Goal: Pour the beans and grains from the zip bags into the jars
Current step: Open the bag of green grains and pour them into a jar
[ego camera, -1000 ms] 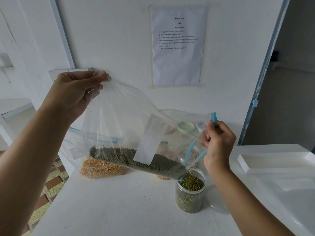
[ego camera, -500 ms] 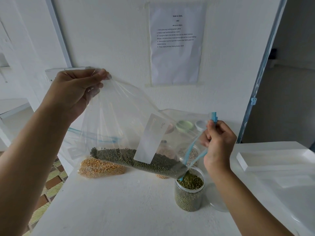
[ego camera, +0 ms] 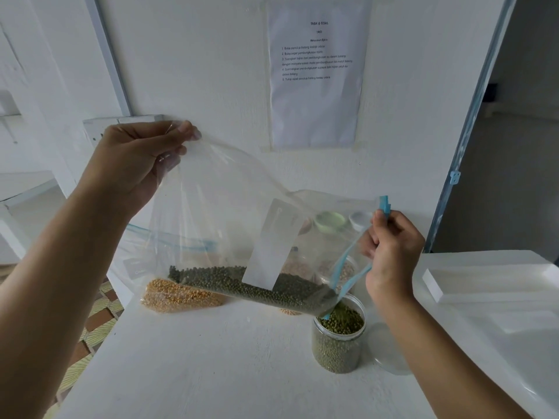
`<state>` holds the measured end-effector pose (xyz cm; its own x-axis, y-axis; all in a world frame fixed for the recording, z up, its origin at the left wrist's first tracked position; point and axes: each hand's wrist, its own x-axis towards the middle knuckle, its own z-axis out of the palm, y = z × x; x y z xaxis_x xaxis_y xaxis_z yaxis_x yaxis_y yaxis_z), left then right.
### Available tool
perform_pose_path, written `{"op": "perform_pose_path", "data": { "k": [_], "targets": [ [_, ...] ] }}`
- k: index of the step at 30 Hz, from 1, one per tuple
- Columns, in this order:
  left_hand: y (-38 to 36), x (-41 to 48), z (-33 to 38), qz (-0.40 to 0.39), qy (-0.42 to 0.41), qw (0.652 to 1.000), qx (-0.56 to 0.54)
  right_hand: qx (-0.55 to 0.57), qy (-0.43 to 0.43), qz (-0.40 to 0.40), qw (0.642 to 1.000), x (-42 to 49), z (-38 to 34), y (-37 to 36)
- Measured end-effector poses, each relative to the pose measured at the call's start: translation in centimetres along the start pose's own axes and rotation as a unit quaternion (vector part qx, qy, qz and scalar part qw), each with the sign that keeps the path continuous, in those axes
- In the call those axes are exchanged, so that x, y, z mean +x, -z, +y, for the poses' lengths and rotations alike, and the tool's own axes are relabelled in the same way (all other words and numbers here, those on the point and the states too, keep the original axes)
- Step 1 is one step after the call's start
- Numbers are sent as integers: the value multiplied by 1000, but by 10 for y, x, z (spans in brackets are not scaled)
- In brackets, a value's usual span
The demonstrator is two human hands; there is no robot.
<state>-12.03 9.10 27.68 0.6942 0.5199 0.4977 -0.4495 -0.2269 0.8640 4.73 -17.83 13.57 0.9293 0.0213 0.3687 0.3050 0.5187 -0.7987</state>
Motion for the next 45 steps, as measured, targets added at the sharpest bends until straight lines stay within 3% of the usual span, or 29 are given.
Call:
{"op": "perform_pose_path", "data": {
  "k": [34,45],
  "targets": [
    [1,8,5,5,-10,1000,6,-8,1,-6,1000,4,-3,-5],
    [45,-33,-44,77,40,996,-32,-50,9,-94,994,3,-3,-19]
  ]
}}
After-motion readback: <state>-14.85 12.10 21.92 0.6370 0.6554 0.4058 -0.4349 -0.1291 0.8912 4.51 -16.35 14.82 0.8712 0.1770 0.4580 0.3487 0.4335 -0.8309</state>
